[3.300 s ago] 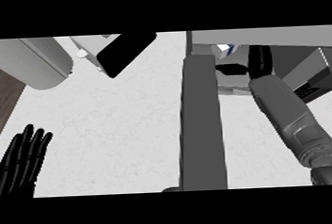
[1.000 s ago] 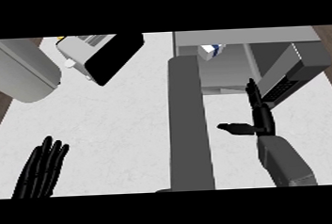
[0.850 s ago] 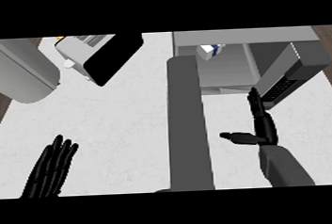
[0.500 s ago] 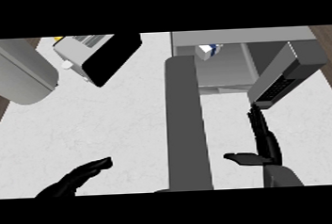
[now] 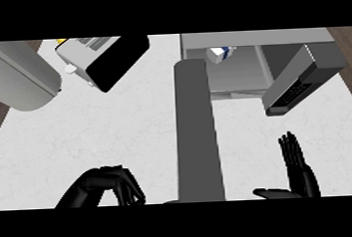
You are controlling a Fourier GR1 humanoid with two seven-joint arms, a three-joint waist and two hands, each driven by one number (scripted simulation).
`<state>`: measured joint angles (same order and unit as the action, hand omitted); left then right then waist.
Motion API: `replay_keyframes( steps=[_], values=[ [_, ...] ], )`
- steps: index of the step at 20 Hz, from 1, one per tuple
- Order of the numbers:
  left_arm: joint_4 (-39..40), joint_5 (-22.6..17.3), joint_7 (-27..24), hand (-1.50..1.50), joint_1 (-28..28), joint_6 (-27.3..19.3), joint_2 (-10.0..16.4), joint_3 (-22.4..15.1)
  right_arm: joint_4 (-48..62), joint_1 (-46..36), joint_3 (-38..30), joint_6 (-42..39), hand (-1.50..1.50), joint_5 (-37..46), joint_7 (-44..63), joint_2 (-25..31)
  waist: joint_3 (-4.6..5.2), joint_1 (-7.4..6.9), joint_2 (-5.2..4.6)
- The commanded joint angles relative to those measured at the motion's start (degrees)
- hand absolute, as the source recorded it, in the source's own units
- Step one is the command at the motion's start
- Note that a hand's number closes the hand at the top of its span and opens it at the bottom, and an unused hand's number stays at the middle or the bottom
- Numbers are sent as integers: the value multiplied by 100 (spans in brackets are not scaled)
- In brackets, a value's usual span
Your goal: Pick up the milk, place it into the microwave and close the microwave
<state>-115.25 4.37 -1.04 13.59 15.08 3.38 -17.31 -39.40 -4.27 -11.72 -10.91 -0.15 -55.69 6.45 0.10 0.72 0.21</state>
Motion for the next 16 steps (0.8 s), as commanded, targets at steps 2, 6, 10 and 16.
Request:
replay_keyframes(
  steps=[2,6,10,16],
  values=[
    [569,229,101,150,-562,48,-166,-302,-1123,961,184,-557,-150,-263,107,63,-3,7,-9],
    [910,223,598,150,-1278,387,-164,-480,-1449,1395,268,-476,-150,-302,-38,68,-7,26,-17],
    [1700,405,589,150,-1479,537,-328,-1073,-1762,1595,312,-614,-150,-452,44,166,-7,39,-20],
    [2813,852,-153,150,-2292,-353,-337,-1777,-2562,2361,444,-883,-150,-617,-49,434,-5,69,-25]
  ],
)
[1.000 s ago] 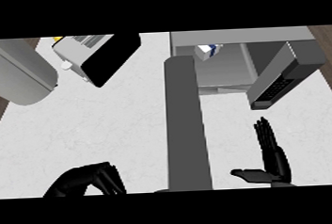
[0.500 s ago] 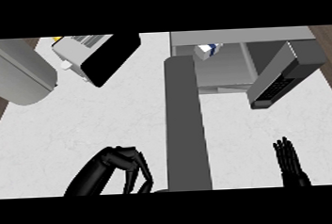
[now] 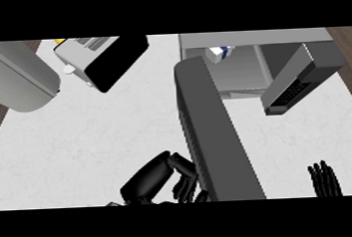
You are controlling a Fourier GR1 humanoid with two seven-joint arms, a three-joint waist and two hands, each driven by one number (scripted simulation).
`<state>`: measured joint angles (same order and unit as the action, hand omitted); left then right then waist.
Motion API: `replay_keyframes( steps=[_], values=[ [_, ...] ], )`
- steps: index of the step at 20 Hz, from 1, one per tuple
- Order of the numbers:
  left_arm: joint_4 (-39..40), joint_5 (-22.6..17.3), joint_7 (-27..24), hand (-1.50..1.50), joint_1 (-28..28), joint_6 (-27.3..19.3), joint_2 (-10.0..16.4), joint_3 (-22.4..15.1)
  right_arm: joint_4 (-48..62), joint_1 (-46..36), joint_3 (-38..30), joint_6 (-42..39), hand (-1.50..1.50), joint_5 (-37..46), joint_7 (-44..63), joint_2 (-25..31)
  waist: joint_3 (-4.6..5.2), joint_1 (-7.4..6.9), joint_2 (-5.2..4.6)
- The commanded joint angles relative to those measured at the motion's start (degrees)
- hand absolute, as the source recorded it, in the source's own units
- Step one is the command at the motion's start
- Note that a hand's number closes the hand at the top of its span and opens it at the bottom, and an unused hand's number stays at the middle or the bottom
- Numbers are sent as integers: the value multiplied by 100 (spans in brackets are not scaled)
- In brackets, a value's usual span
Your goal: Pick up the milk, place it into the microwave and close the microwave
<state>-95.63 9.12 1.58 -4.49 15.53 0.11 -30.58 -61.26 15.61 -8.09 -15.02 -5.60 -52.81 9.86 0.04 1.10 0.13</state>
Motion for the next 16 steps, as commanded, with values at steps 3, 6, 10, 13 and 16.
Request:
replay_keyframes(
  steps=[3,6,10,13,16],
  values=[
    [1115,4,112,150,-1120,-1081,-11,-1067,-667,400,72,-744,-150,-313,-230,279,-1,60,-18],
    [2008,-425,20,150,-1940,-1498,-11,-1313,-783,322,168,-789,-150,-382,-208,351,-3,147,-43],
    [2137,-1110,264,150,-2105,-2216,-11,-2187,-1771,615,439,-1040,-150,-701,119,446,6,363,-48],
    [2566,-1419,175,150,-2303,-2812,-11,-2474,-2101,698,690,-952,-150,-624,95,409,7,565,-72],
    [2708,-1781,144,150,-2599,-3314,-11,-2700,-2468,665,819,-951,-150,-887,494,410,11,651,-91]
  ],
)
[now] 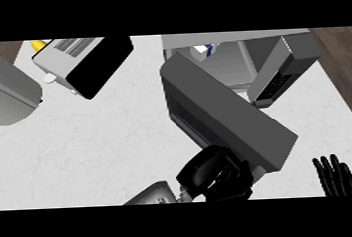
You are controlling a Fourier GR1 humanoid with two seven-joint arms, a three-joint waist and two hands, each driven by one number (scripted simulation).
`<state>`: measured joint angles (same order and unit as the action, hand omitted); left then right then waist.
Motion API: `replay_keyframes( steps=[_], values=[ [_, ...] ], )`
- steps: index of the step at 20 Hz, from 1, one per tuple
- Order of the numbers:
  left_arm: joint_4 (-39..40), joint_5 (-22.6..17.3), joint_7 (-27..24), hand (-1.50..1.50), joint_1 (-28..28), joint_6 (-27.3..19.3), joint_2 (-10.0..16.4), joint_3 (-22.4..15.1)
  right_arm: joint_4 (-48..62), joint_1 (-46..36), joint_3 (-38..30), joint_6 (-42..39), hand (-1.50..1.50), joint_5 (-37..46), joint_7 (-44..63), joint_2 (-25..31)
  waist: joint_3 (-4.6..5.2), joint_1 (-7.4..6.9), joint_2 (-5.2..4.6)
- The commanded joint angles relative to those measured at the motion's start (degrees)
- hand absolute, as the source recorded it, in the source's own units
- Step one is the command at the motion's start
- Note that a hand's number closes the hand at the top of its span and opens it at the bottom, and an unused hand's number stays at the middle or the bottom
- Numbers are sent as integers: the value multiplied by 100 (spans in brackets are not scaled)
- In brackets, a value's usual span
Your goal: Pick up the milk, place it into the microwave and close the microwave
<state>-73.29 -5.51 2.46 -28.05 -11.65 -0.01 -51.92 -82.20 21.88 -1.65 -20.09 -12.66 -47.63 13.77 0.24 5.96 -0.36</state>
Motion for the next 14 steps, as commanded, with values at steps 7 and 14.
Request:
replay_keyframes(
  steps=[7,14],
  values=[
    [746,-1422,-739,-150,-907,-1142,1,-9,-1152,138,307,-474,-150,-414,270,329,10,517,-127],
    [1315,-1971,-1136,150,-1371,-1876,1,425,-1470,208,346,-585,-150,-711,580,591,8,760,-209]
  ],
)
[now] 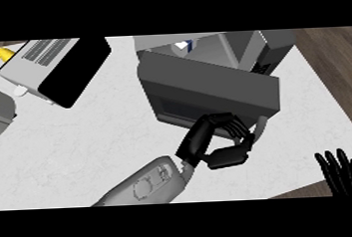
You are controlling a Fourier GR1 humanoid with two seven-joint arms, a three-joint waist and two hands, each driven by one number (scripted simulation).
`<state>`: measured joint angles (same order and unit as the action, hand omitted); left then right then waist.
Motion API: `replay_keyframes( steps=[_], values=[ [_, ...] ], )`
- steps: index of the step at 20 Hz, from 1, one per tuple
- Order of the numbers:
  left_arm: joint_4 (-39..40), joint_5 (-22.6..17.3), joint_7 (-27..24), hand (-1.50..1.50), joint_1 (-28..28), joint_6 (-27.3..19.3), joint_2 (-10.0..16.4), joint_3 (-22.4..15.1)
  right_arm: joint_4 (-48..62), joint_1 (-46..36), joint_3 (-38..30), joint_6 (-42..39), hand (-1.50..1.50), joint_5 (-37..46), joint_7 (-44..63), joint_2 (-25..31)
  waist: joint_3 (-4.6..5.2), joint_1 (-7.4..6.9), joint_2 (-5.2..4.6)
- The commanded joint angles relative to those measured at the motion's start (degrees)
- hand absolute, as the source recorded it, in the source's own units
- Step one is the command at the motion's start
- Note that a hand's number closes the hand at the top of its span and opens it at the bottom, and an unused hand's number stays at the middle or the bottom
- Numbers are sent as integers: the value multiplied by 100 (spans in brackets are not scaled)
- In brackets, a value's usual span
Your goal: Pick up the milk, place it into the microwave and close the microwave
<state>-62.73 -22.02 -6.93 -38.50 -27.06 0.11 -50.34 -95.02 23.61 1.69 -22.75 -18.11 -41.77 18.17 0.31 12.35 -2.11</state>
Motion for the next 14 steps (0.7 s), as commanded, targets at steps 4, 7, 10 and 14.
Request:
replay_keyframes(
  steps=[4,7,10,14],
  values=[
    [563,-651,-346,150,-725,-389,-11,480,-499,6,93,-410,-150,-330,237,314,7,277,-100],
    [711,-996,-589,150,-855,-360,-11,703,-698,156,176,-465,-150,-413,255,334,10,430,-118],
    [949,-1189,-761,150,-1015,-338,-11,787,-904,168,202,-496,-150,-553,347,388,8,559,-156],
    [1303,-1400,-959,150,-1320,-306,-11,936,-979,173,237,-434,-150,-686,530,404,-2,589,-212]
  ],
)
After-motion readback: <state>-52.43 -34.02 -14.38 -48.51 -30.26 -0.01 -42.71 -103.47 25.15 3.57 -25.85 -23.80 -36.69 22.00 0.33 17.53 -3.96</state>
